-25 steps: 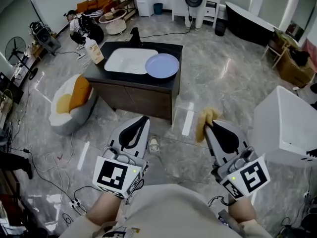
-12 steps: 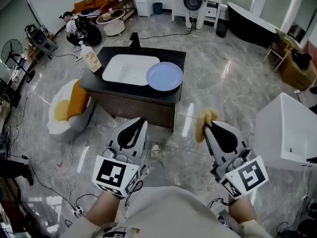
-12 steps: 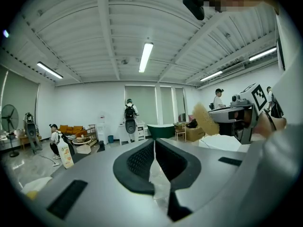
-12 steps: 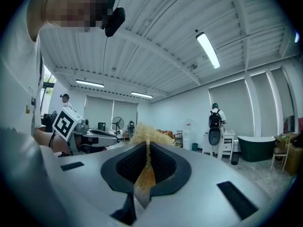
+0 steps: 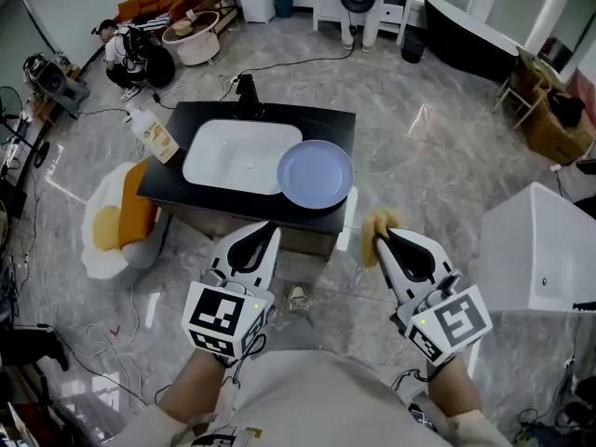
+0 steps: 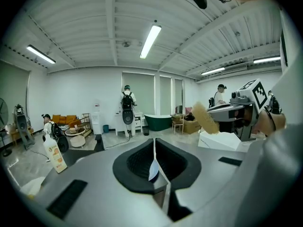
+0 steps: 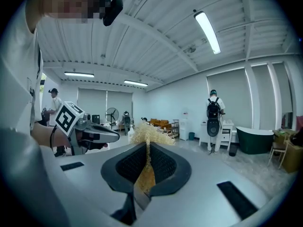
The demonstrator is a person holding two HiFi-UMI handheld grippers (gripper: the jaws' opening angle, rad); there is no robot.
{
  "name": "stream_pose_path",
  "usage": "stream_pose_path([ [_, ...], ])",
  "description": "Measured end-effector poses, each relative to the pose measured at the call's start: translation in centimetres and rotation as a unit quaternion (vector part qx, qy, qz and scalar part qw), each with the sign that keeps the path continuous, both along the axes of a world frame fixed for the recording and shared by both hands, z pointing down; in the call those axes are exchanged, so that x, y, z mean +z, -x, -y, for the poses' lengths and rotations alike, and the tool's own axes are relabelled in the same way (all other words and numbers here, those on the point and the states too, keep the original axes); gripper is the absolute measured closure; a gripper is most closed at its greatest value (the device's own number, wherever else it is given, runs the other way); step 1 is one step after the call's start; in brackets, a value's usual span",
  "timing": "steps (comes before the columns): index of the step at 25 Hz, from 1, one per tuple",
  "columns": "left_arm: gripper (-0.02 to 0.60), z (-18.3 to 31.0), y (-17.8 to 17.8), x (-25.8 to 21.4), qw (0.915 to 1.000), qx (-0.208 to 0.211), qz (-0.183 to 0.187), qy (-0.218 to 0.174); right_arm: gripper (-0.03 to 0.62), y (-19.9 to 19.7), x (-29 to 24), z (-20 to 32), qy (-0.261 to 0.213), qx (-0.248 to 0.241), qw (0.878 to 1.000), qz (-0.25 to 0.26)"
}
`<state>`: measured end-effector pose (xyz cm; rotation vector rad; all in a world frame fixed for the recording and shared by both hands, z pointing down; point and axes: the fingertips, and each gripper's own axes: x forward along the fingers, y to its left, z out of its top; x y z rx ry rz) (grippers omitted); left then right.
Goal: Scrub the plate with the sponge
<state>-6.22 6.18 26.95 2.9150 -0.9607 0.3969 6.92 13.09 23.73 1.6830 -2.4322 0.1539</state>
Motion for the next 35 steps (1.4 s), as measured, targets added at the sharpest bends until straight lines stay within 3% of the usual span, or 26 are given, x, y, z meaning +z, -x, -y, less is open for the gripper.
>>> stream_pose_path([
  [7,0.551,10.5,-0.7,4.6,0.9975,0.017,0.029,0.062,0.548,0.1,3.7,10.0,0.056,0.015,0.998,-0.006],
  [11,0.548,14.6,-0.5,8.1,0.9931,0.015,0.026,0.113,0.548,0.2,7.2,14.3,0.096,0.016,0.995,-0.026],
  [14,0.509,17.0,-0.3,11.2,0.9878,0.01,0.032,0.152,0.548,0.7,10.1,16.9,0.131,0.007,0.99,-0.049],
  [19,0.465,19.0,-0.5,16.2,0.9781,0.005,0.048,0.202,0.548,0.8,15.0,19.9,0.182,0.006,0.982,-0.053],
  [24,0.436,19.5,-1.5,20.4,0.9634,0.0,0.037,0.265,0.548,0.6,20.0,21.7,0.228,0.006,0.972,-0.05],
  [30,0.436,20.3,-2.8,24.3,0.9516,-0.028,0.032,0.304,0.548,-0.8,24.6,23.5,0.277,-0.007,0.959,-0.061],
  [35,0.433,20.8,-3.4,27.4,0.9357,-0.067,0.034,0.345,0.548,-1.4,27.8,25.0,0.311,-0.04,0.947,-0.073],
])
